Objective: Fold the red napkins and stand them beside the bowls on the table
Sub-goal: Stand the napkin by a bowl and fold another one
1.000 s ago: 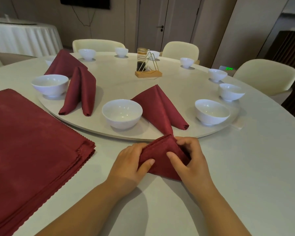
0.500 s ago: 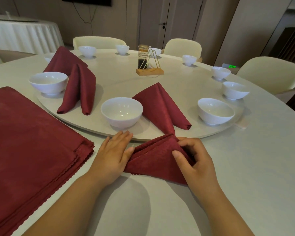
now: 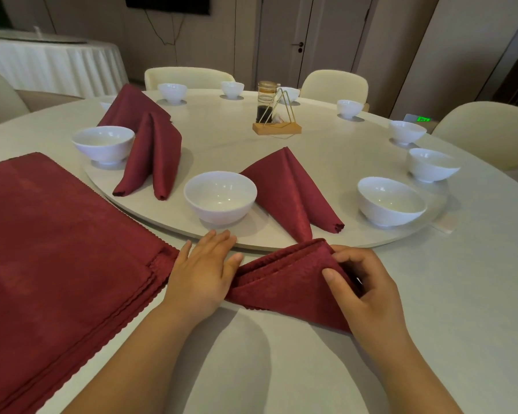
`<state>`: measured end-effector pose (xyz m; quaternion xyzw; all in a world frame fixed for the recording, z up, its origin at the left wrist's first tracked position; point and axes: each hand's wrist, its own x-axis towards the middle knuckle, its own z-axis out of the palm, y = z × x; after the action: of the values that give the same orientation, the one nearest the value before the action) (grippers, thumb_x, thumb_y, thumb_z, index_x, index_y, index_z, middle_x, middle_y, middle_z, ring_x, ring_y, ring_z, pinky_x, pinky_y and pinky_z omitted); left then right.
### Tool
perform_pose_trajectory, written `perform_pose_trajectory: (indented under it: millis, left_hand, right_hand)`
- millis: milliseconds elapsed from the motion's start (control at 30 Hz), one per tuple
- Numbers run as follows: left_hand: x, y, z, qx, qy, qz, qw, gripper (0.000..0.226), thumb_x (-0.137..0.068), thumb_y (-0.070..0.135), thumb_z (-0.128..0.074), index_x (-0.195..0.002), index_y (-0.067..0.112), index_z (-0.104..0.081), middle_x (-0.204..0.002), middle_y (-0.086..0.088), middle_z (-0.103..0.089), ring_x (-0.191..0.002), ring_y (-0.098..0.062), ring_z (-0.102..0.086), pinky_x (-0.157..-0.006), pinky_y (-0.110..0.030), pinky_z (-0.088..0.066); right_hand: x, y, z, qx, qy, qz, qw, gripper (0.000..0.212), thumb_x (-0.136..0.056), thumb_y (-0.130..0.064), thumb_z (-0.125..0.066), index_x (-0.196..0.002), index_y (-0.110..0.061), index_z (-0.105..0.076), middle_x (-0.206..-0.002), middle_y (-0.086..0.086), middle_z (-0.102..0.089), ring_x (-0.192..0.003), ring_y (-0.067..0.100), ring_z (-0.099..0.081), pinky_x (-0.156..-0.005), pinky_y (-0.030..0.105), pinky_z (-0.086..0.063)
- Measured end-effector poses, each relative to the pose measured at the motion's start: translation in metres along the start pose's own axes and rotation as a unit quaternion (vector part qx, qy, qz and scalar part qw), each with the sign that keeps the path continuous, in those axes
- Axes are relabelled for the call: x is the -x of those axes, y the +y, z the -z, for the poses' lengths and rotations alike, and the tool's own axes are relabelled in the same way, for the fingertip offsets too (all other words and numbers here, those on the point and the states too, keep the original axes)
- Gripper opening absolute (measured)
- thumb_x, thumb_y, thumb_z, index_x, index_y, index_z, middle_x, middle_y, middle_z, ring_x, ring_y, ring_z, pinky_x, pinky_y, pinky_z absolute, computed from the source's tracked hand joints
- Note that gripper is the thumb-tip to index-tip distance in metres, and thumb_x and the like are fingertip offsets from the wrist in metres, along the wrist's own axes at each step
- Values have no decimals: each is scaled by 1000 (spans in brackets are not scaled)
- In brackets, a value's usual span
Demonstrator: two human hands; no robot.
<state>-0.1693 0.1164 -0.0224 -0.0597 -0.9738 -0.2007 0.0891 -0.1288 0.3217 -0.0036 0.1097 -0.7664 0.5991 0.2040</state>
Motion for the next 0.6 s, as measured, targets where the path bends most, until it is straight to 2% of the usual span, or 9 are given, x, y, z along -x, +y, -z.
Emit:
perform_pose_trajectory:
  millis: [133,233,300,367,467,533,600]
  left_hand:
    - [1,-8,2,-14,-13,14,1000,82,-73,58,4,-146,28,-16,-154,12,-10,-142,-5,2,-113,-30,3]
    - [3,-11,4,-34,1,34,999,88,-69,59,10,-146,26,-17,-154,10,-11,-142,-8,0,-113,-31,2]
    - [5,-12,3,-35,40,51,997,92,-69,59,10,-145,20,-25,-153,4,-19,-142,-12,-8,-113,-33,-1]
    - [5,-14,1,-2,98,47,994,89,-74,56,2,-138,11,-41,-147,-6,-35,-138,-19,-25,-112,-36,-9]
    - [4,-11,-5,36,152,-40,987,63,-88,42,-21,-120,4,-60,-126,-14,-57,-120,-28,-51,-105,-38,-22]
    - [6,-4,-7,65,132,-118,982,55,-94,41,-26,-117,6,-62,-122,-11,-61,-118,-22,-50,-106,-29,-21]
    - [10,5,-6,107,96,-173,974,65,-96,51,-15,-120,10,-60,-126,-3,-57,-120,-9,-40,-105,-21,-12]
  right_hand:
    - [-1,0,1,2,-1,3,1000,15,-65,-44,-56,-79,-41,-57,-97,-20,-64,-91,2,-60,-76,8,-43]
    - [-1,-1,0,-1,-1,4,1000,12,-64,-43,-56,-76,-39,-57,-96,-20,-65,-90,0,-60,-76,8,-43]
    - [-1,-1,0,-7,-1,5,1000,13,-64,-42,-56,-75,-36,-57,-95,-20,-65,-90,0,-60,-76,7,-43]
    - [-1,-1,0,-17,1,4,1000,13,-64,-41,-56,-75,-33,-58,-96,-19,-65,-92,1,-60,-77,8,-43]
    - [0,-1,1,-23,5,3,1000,15,-64,-41,-57,-76,-31,-60,-97,-16,-66,-94,2,-60,-80,10,-44]
    - [0,-1,2,-18,5,4,1000,15,-64,-41,-57,-76,-32,-60,-97,-18,-65,-94,1,-60,-80,10,-44]
    - [0,-1,1,-9,3,7,1000,14,-65,-41,-57,-76,-33,-60,-97,-18,-65,-94,1,-60,-80,9,-43]
